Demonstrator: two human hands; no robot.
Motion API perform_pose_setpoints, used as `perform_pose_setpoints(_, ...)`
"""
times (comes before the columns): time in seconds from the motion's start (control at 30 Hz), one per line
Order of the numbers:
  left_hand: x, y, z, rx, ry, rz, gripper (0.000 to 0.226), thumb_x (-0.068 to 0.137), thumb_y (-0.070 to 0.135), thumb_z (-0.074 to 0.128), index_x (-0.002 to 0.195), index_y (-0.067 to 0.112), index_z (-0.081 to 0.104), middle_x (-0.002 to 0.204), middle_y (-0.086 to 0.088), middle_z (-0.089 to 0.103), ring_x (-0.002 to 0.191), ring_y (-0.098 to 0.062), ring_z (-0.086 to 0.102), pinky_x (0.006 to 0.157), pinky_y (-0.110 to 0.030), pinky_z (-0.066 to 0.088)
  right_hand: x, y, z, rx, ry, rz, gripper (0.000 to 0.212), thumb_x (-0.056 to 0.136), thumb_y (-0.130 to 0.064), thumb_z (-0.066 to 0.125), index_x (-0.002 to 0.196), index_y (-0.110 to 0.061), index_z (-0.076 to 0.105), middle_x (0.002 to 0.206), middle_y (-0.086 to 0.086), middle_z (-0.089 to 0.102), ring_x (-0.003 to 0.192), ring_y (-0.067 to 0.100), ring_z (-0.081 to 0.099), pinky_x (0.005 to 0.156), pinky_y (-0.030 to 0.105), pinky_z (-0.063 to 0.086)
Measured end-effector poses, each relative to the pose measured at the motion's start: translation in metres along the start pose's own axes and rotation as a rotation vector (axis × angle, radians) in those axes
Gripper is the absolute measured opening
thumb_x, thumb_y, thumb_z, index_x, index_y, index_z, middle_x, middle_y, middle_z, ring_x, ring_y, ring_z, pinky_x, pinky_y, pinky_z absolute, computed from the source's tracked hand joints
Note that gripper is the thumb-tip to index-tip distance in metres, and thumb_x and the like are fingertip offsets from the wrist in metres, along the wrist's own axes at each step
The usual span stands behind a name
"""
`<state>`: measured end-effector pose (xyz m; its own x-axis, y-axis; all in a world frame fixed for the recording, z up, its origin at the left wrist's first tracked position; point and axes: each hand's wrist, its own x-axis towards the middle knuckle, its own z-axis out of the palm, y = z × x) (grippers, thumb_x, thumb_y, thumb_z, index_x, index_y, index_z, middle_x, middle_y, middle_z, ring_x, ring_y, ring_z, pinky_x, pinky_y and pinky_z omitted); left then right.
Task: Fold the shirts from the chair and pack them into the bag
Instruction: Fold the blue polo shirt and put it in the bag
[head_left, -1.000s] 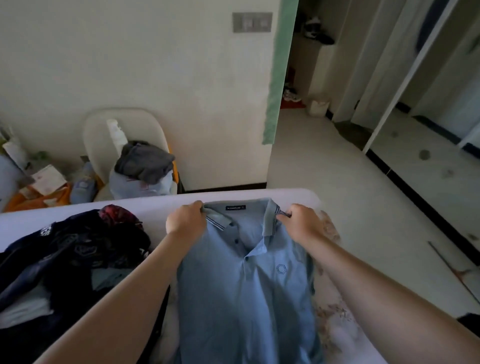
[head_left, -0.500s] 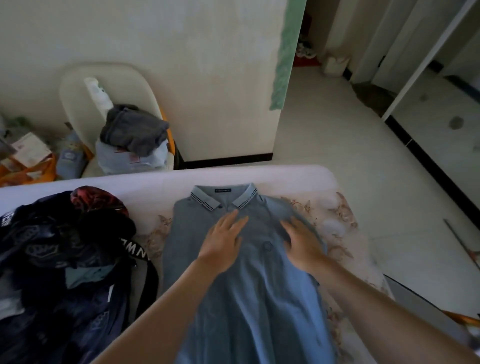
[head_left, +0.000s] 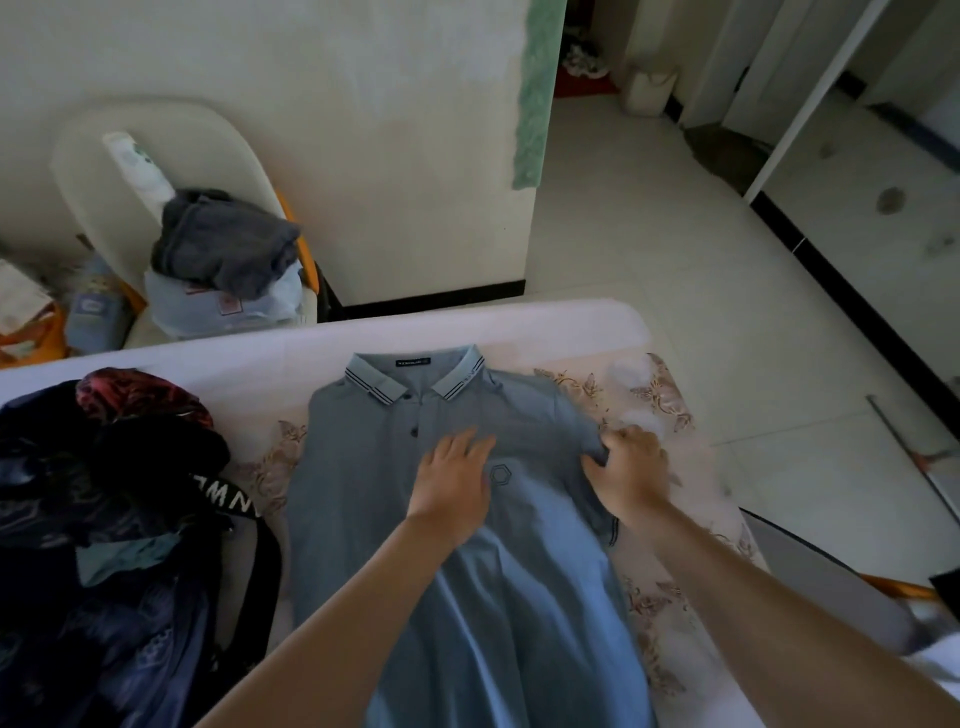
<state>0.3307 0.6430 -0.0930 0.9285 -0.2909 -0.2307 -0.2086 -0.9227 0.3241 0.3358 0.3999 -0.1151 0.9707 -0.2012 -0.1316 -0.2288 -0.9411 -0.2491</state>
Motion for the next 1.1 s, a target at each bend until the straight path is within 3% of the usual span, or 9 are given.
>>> perform_pose_setpoints(0.1, 0.017, 0.03, -0.009, -0.109, 0.088, 0.183, 0.067, 0.092, 0.002, 0.045, 0.152, 0.028, 0.029, 0.155, 0.003, 0.031, 0.139, -0.022, 0.033, 0.112, -0.039, 0.031, -0.01, -0.021, -0.003, 0.281, 0.08, -0.133, 0.01, 0.087, -0.025, 0.069, 0.084, -0.021, 0.06, 0.077, -0.01, 0.054, 0.071, 0.013, 0.056, 0.064, 0.03, 0.046)
perform_pose_setpoints(0.23, 0.031, 0.036, -0.017, 0.093, 0.083, 0.381, 0.071, 0.088, 0.006, 0.058, 0.149, 0.034, 0.033, 0.155, 0.002, 0.029, 0.138, -0.022, 0.032, 0.111, -0.039, 0.033, -0.036, -0.052, -0.016, 0.448, -0.271, -0.36, 0.007, 0.087, -0.024, 0.064, 0.087, -0.027, 0.071, 0.077, -0.016, 0.066, 0.067, 0.001, 0.06, 0.062, 0.018, 0.049)
perform_pose_setpoints(0.37, 0.025, 0.001, -0.005, 0.322, -0.158, 0.218, 0.047, 0.098, 0.021, 0.048, 0.144, 0.034, 0.045, 0.154, 0.003, 0.031, 0.138, -0.026, 0.031, 0.11, -0.042, 0.034, -0.041, -0.04, -0.011, 0.576, -0.19, -0.104, 0.027, 0.094, -0.008, 0.052, 0.089, -0.028, 0.07, 0.086, -0.013, 0.07, 0.062, 0.009, 0.061, 0.055, 0.02, 0.047)
perform_pose_setpoints(0.5, 0.01, -0.019, 0.007, 0.144, -0.08, 0.083, 0.035, 0.102, 0.03, 0.04, 0.133, 0.027, 0.057, 0.148, 0.005, 0.037, 0.129, -0.022, 0.04, 0.103, -0.037, 0.04, -0.036, -0.021, -0.006, 0.355, -0.068, -0.105, 0.025, 0.088, -0.02, 0.057, 0.109, -0.031, 0.066, 0.108, -0.016, 0.061, 0.097, 0.005, 0.058, 0.082, 0.026, 0.052)
perform_pose_setpoints(0.6, 0.005, -0.01, 0.008, 0.043, -0.022, 0.075, 0.035, 0.1, 0.045, 0.041, 0.125, 0.032, 0.062, 0.141, 0.007, 0.039, 0.127, -0.02, 0.04, 0.104, -0.038, 0.038, -0.039, -0.024, -0.004, 0.299, -0.282, -0.086, 0.024, 0.082, -0.032, 0.059, 0.105, -0.037, 0.064, 0.095, -0.017, 0.064, 0.083, 0.004, 0.062, 0.072, 0.031, 0.056)
perform_pose_setpoints(0.7, 0.001, 0.005, 0.004, 0.059, -0.048, 0.084, 0.044, 0.09, 0.066, 0.046, 0.116, 0.036, 0.066, 0.125, 0.009, 0.043, 0.12, -0.016, 0.039, 0.101, -0.037, 0.038, -0.039, -0.027, -0.002, 0.199, -0.214, -0.107, 0.009, 0.09, -0.03, 0.059, 0.095, -0.032, 0.067, 0.082, -0.012, 0.064, 0.073, 0.007, 0.061, 0.065, 0.032, 0.056)
perform_pose_setpoints(0.87, 0.017, 0.037, -0.022, -0.324, -0.008, 0.007, 0.02, 0.098, 0.039, 0.053, 0.102, 0.026, 0.067, 0.093, 0.002, 0.065, 0.084, -0.02, 0.064, 0.071, -0.036, 0.055, -0.029, -0.023, -0.017, 0.316, -0.047, -0.009, 0.006, 0.102, -0.028, 0.047, 0.102, -0.027, 0.053, 0.077, -0.011, 0.061, 0.066, 0.008, 0.062, 0.054, 0.03, 0.055)
perform_pose_setpoints(0.97, 0.032, 0.071, -0.051, -0.83, 0.028, 0.0, 0.019, 0.102, 0.031, 0.048, 0.116, 0.029, 0.061, 0.101, 0.006, 0.072, 0.079, -0.011, 0.072, 0.075, -0.037, 0.06, -0.018, -0.007, -0.037, 0.496, 0.073, 0.214, 0.012, 0.102, -0.02, 0.043, 0.109, -0.016, 0.053, 0.08, -0.003, 0.063, 0.067, 0.012, 0.06, 0.051, 0.033, 0.047)
perform_pose_setpoints(1.1, 0.038, 0.083, -0.054, -0.738, 0.082, 0.062, 0.038, 0.104, 0.02, 0.037, 0.139, 0.036, 0.044, 0.137, 0.015, 0.055, 0.093, -0.006, 0.065, 0.067, -0.024, 0.054, -0.01, 0.026, -0.048, 0.69, 0.105, 0.737, 0.044, 0.094, -0.005, 0.045, 0.138, -0.01, 0.039, 0.123, 0.019, 0.059, 0.102, 0.036, 0.058, 0.083, 0.043, 0.05)
